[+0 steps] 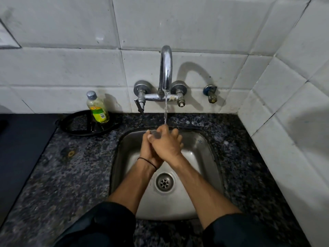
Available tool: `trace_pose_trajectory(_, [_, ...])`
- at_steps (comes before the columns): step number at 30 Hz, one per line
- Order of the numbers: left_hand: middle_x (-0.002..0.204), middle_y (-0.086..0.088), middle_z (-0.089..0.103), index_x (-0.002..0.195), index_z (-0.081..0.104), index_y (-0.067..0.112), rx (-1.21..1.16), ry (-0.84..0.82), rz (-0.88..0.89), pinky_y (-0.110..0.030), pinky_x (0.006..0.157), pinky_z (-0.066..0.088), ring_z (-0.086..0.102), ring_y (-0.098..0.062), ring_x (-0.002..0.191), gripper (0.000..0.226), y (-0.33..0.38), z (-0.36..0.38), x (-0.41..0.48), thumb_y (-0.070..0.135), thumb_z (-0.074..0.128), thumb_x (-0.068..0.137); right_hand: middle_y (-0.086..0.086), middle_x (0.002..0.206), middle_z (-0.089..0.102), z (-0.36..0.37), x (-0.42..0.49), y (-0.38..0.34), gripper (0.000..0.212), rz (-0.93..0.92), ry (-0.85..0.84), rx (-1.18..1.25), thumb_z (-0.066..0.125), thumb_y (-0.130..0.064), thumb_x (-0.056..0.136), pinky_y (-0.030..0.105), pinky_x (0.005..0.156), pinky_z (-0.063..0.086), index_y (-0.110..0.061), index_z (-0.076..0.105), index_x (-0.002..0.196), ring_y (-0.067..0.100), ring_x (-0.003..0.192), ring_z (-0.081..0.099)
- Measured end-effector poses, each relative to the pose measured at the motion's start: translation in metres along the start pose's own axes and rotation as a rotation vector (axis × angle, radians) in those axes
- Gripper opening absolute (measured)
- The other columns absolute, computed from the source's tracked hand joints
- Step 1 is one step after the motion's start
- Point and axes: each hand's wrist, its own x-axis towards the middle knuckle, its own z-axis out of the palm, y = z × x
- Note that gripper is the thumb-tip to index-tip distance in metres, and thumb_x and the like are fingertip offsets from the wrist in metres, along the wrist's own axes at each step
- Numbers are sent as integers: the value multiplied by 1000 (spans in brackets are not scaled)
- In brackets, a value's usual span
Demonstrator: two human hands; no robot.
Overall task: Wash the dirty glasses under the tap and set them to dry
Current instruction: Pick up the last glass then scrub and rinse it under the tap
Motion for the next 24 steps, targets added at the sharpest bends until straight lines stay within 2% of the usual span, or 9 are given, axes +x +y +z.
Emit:
trace_pose_trajectory(3, [102, -11, 63, 110, 61, 18, 50, -60, -48, -40, 83, 52, 64, -26, 101, 45, 6, 6, 0, 56, 41, 96, 5, 129, 33, -3, 17, 2, 55, 96, -87, 99, 55, -60, 88, 47, 108, 32, -31, 42, 132, 27, 123, 35])
trace_pose_trajectory(5, [109, -12, 60, 119, 57, 15, 77, -40, -53, -37, 98, 47, 58, -24, 112, 47, 9, 12, -1, 53, 42, 98, 5, 129, 45, -4, 25, 2, 57, 115, -107, 224, 60, -58, 83, 51, 107, 39, -23, 50, 128, 26, 122, 43])
trace_pose_trajectory(6, [108, -12, 59, 118, 58, 13, 62, -21, -48, -34, 101, 44, 58, -23, 110, 45, 10, 14, -1, 51, 44, 98, 6, 121, 56, -5, 28, 2, 49, 98, -106, 292, 64, -54, 81, 51, 101, 46, -19, 57, 115, 25, 115, 53])
trace_pose_trajectory(8, [92, -8, 59, 104, 61, 12, 27, 49, -37, -31, 87, 46, 59, -18, 92, 38, 11, 15, 0, 46, 46, 99, 6, 91, 69, -7, 31, 1, 29, 61, -53, 395, 72, -42, 81, 47, 85, 56, -16, 61, 83, 23, 88, 66])
trace_pose_trajectory(10, [90, -8, 63, 110, 63, 12, 27, 59, -89, -31, 82, 48, 61, -19, 87, 41, 10, 16, -1, 48, 47, 99, 11, 79, 71, -9, 34, 3, 33, 55, 51, 398, 76, -39, 80, 41, 73, 58, -10, 62, 72, 26, 74, 68])
trace_pose_trajectory(12, [96, -9, 67, 117, 64, 14, 63, 58, -157, -32, 82, 51, 65, -21, 90, 45, 10, 14, -2, 50, 50, 96, 14, 70, 70, -9, 37, 7, 37, 49, 140, 411, 78, -38, 81, 39, 64, 56, -9, 61, 64, 24, 61, 63])
trace_pose_trajectory(15, [92, -7, 67, 99, 68, 12, 82, 71, -168, -32, 80, 50, 64, -20, 83, 34, 7, 12, -6, 39, 47, 97, 4, 47, 50, -9, 41, 12, 53, 25, 257, 363, 75, -39, 84, 31, 49, 40, -14, 45, 47, 17, 44, 44])
trace_pose_trajectory(19, [85, -12, 68, 89, 65, 6, -80, 152, -104, -38, 77, 52, 63, -25, 79, 26, -8, 8, -10, 19, 43, 94, -4, 42, 32, -8, 38, 14, 61, -119, 425, 227, 67, -40, 92, 24, 43, 24, -17, 33, 47, 7, 40, 29])
trace_pose_trajectory(24, [78, -11, 64, 79, 63, 9, -104, 228, -16, -37, 74, 49, 61, -25, 76, 30, -7, 8, 5, 20, 39, 94, -8, 49, 42, -15, 33, 15, 53, -421, 201, 43, 54, -47, 99, 25, 50, 29, -25, 36, 54, 5, 46, 39])
